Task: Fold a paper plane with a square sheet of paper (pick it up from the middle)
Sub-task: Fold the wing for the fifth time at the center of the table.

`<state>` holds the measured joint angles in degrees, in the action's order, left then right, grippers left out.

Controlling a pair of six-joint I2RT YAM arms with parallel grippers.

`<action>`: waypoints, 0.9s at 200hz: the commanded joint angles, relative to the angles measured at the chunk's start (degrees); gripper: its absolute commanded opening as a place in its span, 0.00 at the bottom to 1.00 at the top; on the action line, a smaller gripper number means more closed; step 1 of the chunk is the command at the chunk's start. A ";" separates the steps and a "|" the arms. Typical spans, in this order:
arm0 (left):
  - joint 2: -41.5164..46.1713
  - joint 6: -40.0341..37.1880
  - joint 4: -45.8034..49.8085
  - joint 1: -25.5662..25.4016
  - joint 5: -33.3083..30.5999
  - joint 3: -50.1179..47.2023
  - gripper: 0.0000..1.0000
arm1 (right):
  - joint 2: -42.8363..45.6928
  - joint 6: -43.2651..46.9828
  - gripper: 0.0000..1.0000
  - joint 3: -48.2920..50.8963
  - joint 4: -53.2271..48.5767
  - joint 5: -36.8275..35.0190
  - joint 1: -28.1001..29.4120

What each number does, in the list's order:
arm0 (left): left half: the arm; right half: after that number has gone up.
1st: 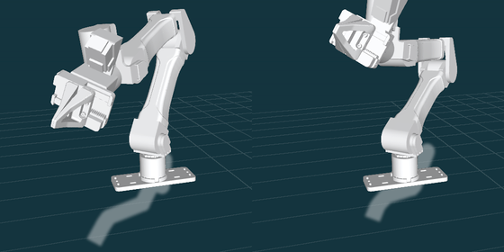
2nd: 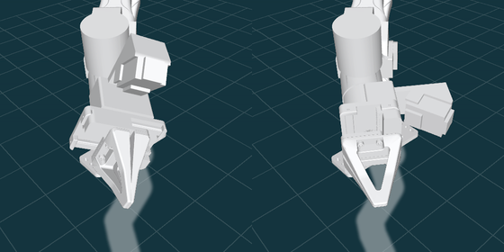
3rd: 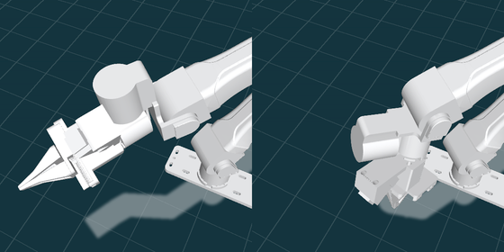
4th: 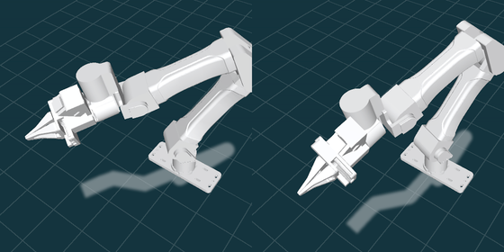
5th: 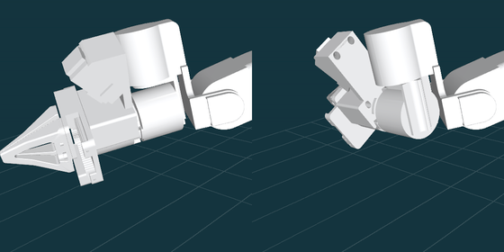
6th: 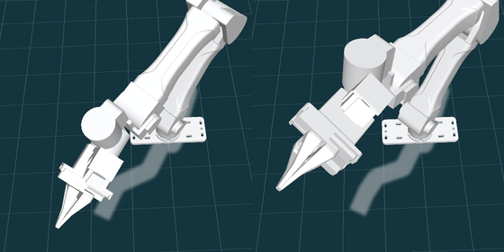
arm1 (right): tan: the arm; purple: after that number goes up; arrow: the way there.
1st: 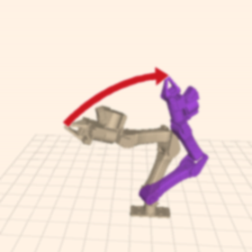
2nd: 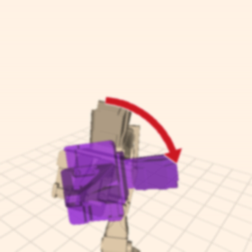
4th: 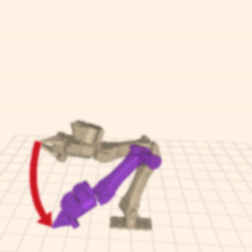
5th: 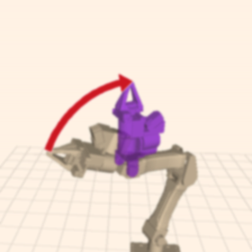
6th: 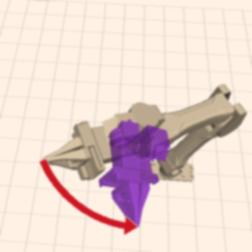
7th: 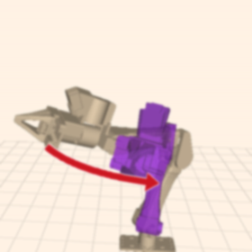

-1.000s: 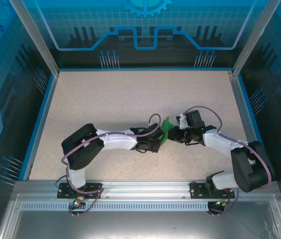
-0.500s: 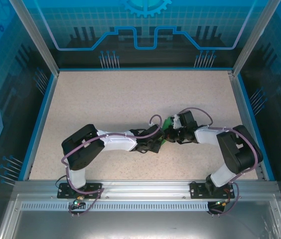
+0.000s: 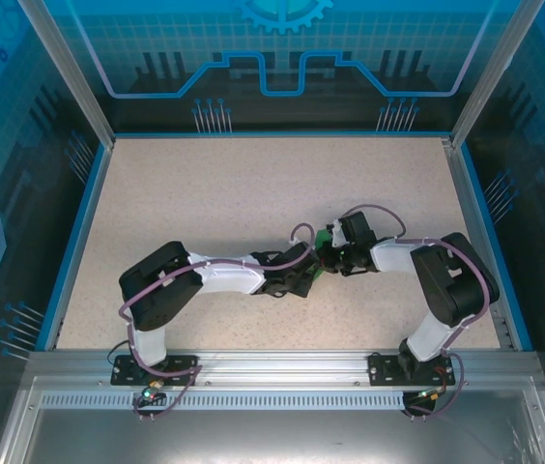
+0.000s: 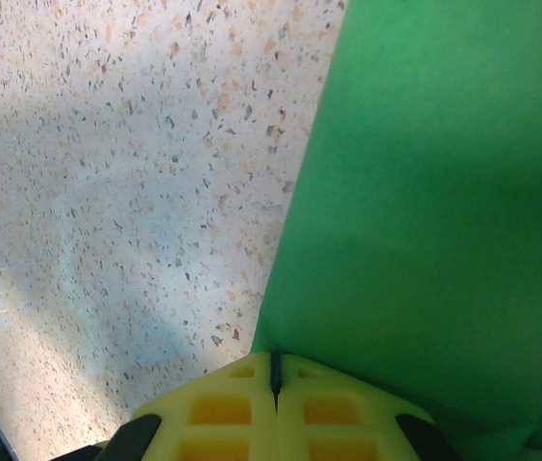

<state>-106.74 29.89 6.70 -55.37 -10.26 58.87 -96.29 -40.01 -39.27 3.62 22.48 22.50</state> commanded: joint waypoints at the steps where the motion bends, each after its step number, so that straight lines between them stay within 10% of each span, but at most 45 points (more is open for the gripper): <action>1: -0.85 -0.37 6.97 -0.52 0.68 -3.23 0.02 | -3.01 2.21 0.01 -0.11 -3.62 -4.79 0.60; 180: 3.80 12.43 -8.27 1.92 12.02 -8.26 0.00 | -4.10 2.66 0.00 3.58 -2.52 -4.26 -0.18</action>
<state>-101.23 40.69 -0.78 -53.58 -0.30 52.27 -96.95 -38.52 -38.57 6.11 23.16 22.48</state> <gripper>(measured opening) 0.045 0.044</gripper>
